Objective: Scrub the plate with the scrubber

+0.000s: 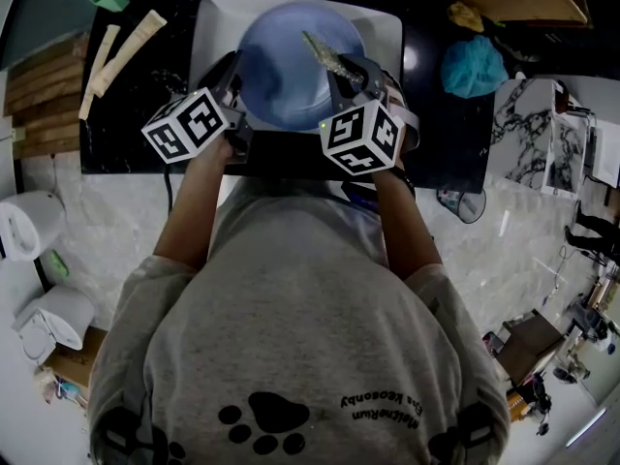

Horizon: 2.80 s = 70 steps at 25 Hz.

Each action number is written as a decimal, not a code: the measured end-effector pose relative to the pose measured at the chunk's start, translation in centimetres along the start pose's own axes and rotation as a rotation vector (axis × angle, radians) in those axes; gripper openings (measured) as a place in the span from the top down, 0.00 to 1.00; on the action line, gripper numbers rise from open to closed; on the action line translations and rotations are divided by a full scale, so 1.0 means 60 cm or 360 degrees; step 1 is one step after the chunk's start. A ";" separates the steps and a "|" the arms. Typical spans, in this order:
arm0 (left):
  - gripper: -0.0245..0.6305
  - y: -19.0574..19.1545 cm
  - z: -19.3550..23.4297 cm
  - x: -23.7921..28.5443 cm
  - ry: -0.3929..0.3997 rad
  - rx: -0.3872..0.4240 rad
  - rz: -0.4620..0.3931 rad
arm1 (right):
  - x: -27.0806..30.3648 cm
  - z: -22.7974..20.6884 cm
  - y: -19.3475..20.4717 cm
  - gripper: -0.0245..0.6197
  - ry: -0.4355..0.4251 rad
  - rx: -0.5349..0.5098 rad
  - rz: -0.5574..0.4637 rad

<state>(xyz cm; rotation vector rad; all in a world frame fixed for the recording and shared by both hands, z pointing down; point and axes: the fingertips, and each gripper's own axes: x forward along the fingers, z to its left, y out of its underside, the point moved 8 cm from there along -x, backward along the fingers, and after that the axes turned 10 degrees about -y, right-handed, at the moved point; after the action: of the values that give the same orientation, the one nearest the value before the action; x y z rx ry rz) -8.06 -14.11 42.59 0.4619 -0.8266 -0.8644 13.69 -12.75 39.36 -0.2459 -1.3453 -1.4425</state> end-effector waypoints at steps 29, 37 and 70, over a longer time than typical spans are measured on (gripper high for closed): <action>0.86 0.013 -0.030 0.005 -0.0009 0.0018 -0.0020 | 0.065 0.062 0.044 0.86 -0.0319 0.0433 0.0159; 0.86 0.024 -0.017 0.008 -0.0038 -0.0008 0.0016 | 0.071 0.102 0.032 0.86 -0.0472 0.0416 0.0160; 0.87 0.026 0.043 0.100 -0.0216 0.0154 0.0228 | 0.058 0.058 0.015 0.86 -0.0439 0.0615 -0.0041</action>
<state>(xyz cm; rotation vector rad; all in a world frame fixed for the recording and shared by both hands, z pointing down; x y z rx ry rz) -7.10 -18.13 47.86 0.4262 -1.0176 -0.7312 11.35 -11.65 43.59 -0.1776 -1.8265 -1.1676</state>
